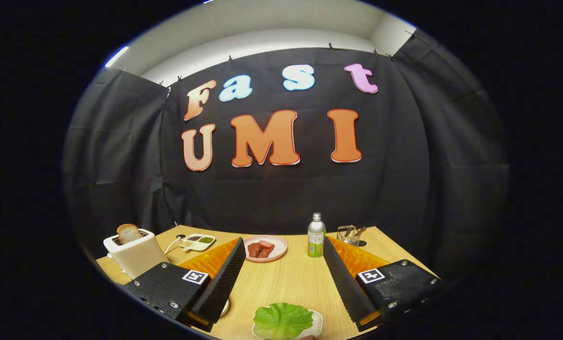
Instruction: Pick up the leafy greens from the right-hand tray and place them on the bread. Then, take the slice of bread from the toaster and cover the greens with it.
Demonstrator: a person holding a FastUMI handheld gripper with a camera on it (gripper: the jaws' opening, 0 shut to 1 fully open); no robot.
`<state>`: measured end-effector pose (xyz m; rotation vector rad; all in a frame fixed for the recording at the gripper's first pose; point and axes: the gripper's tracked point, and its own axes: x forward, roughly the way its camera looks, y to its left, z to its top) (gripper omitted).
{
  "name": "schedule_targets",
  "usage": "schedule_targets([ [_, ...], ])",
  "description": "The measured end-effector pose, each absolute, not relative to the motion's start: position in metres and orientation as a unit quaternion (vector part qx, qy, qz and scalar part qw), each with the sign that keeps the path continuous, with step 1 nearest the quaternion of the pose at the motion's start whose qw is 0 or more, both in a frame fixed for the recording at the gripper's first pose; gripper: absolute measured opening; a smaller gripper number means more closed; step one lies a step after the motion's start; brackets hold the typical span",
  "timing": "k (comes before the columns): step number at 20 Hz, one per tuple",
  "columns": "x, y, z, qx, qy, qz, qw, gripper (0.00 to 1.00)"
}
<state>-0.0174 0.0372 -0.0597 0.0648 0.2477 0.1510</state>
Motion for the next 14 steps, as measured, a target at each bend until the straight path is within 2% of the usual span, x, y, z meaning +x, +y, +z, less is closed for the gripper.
schedule_targets([
  [14, -0.037, 0.057, -0.176, 0.008, 0.354, 0.104, 0.929, 0.99],
])
